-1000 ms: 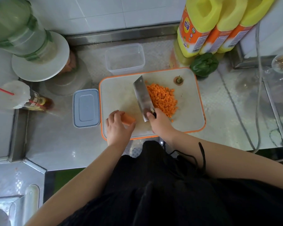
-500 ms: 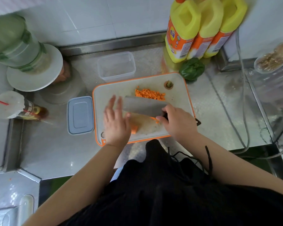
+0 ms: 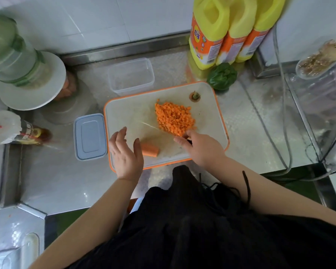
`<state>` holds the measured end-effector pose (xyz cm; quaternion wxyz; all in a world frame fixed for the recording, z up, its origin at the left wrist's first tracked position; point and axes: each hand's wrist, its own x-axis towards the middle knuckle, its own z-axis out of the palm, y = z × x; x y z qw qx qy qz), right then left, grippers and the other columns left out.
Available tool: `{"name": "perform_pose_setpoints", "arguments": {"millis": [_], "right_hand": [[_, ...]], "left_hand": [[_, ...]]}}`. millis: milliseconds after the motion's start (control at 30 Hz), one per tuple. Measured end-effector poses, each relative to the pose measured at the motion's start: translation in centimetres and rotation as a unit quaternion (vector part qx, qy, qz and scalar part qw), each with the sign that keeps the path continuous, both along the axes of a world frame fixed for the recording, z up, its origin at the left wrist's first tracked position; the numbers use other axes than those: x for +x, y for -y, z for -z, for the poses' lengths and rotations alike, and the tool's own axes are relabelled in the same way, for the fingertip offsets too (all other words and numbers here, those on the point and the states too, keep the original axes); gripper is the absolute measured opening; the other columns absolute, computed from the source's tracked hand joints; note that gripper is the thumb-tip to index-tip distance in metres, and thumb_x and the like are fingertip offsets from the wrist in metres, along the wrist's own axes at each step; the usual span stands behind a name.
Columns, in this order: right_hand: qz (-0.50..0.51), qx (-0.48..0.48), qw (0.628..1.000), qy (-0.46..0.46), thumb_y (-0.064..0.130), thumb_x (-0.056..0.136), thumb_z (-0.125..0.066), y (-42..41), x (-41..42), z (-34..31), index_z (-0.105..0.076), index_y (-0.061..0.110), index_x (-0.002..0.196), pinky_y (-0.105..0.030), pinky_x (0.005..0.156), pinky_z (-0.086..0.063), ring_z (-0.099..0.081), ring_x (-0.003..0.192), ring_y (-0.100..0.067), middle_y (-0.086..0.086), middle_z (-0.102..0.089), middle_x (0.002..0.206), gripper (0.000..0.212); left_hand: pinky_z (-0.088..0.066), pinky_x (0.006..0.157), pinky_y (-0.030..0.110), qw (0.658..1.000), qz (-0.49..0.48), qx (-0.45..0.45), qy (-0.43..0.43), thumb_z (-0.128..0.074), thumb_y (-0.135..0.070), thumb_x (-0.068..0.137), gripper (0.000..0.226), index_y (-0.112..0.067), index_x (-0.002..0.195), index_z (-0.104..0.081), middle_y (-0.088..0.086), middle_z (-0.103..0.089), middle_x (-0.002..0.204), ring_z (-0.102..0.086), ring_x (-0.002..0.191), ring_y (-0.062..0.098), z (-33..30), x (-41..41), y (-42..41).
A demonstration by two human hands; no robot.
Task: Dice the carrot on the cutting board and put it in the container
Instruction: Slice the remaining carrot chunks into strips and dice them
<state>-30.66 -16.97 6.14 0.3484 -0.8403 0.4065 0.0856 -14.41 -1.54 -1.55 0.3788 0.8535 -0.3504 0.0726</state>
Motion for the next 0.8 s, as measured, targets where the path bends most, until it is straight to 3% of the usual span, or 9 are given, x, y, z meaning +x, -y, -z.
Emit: {"name": "perform_pose_setpoints", "arguments": {"millis": [67, 133, 233, 333, 400, 500, 633, 800], "right_hand": [[0.011, 0.031, 0.999, -0.003, 0.067, 0.089, -0.038, 0.0, 0.5, 0.4, -0.051, 0.020, 0.098, -0.036, 0.065, -0.045, -0.058, 0.072, -0.022, 0.000, -0.060, 0.077, 0.049], [-0.020, 0.023, 0.999, -0.015, 0.056, 0.094, -0.042, 0.1, 1.2, 0.9, -0.048, 0.016, 0.090, -0.035, 0.058, -0.041, -0.056, 0.067, -0.023, -0.002, -0.056, 0.072, 0.040], [-0.077, -0.008, 0.996, -0.050, 0.037, 0.100, -0.039, -0.3, 2.7, 1.7, -0.049, 0.012, 0.090, -0.035, 0.053, -0.037, -0.051, 0.062, -0.026, -0.002, -0.052, 0.067, 0.028], [-0.105, -0.009, 0.991, -0.082, 0.028, 0.100, -0.038, -0.7, 3.8, 2.7, -0.051, 0.011, 0.092, -0.032, 0.048, -0.033, -0.051, 0.062, -0.025, -0.003, -0.051, 0.068, 0.023], [-0.106, 0.009, 0.990, -0.090, 0.025, 0.099, -0.039, -0.8, 4.1, 3.2, -0.047, 0.012, 0.086, -0.031, 0.047, -0.027, -0.050, 0.062, -0.024, -0.002, -0.048, 0.067, 0.020], [-0.115, 0.028, 0.988, -0.100, 0.024, 0.099, -0.041, -0.7, 4.4, 3.1, -0.044, 0.014, 0.085, -0.031, 0.047, -0.027, -0.047, 0.060, -0.019, -0.001, -0.047, 0.069, 0.017], [-0.120, 0.030, 0.982, -0.142, 0.019, 0.097, -0.042, -0.8, 5.0, 3.1, -0.043, 0.015, 0.091, -0.031, 0.050, -0.031, -0.050, 0.069, -0.023, 0.000, -0.046, 0.073, 0.007], [-0.115, 0.009, 0.981, -0.155, 0.009, 0.092, -0.042, -1.7, 5.5, 3.0, -0.049, 0.013, 0.092, -0.035, 0.059, -0.038, -0.053, 0.074, -0.026, -0.001, -0.047, 0.073, 0.008]], "left_hand": [[-0.046, 0.090, 0.047, 0.999, 0.000, 0.038, -0.017, -0.060, -0.022, 0.092, 0.040, -0.005, 0.126, -0.047, 0.019, -0.046, 0.119, -0.049, 0.105, 0.037, 1.1, -0.1, -1.4], [-0.043, 0.093, 0.046, 0.992, 0.063, 0.110, -0.017, -0.069, -0.034, 0.085, 0.047, -0.010, 0.120, -0.048, 0.016, -0.045, 0.119, -0.045, 0.107, 0.034, 1.8, -0.5, -2.3], [-0.048, 0.086, 0.048, 0.975, 0.136, 0.178, -0.006, -0.084, -0.026, 0.072, 0.056, -0.014, 0.113, -0.047, 0.013, -0.043, 0.116, -0.040, 0.104, 0.030, 2.4, -1.2, -2.3], [-0.055, 0.071, 0.045, 0.977, 0.135, 0.163, 0.013, -0.086, -0.010, 0.069, 0.054, -0.018, 0.107, -0.047, 0.007, -0.041, 0.112, -0.040, 0.101, 0.029, 2.7, -0.7, -1.4], [-0.057, 0.062, 0.046, 0.977, 0.150, 0.150, 0.027, -0.080, -0.012, 0.075, 0.045, -0.020, 0.105, -0.047, 0.003, -0.041, 0.112, -0.041, 0.103, 0.029, 2.8, -0.1, -0.7], [-0.057, 0.062, 0.046, 0.970, 0.186, 0.145, 0.059, -0.058, -0.026, 0.089, 0.018, -0.020, 0.103, -0.050, 0.001, -0.046, 0.112, -0.044, 0.105, 0.029, 3.2, 0.8, -0.2], [-0.054, 0.073, 0.041, 0.965, 0.199, 0.126, 0.117, -0.067, -0.019, 0.089, 0.009, -0.013, 0.095, -0.065, 0.004, -0.062, 0.104, -0.053, 0.099, 0.027, 3.4, 1.1, 0.0], [-0.055, 0.069, 0.045, 0.970, 0.184, 0.140, 0.070, -0.063, -0.014, 0.089, 0.008, -0.010, 0.094, -0.068, 0.006, -0.065, 0.100, -0.058, 0.093, 0.029, 3.8, 0.8, 0.7]]}}
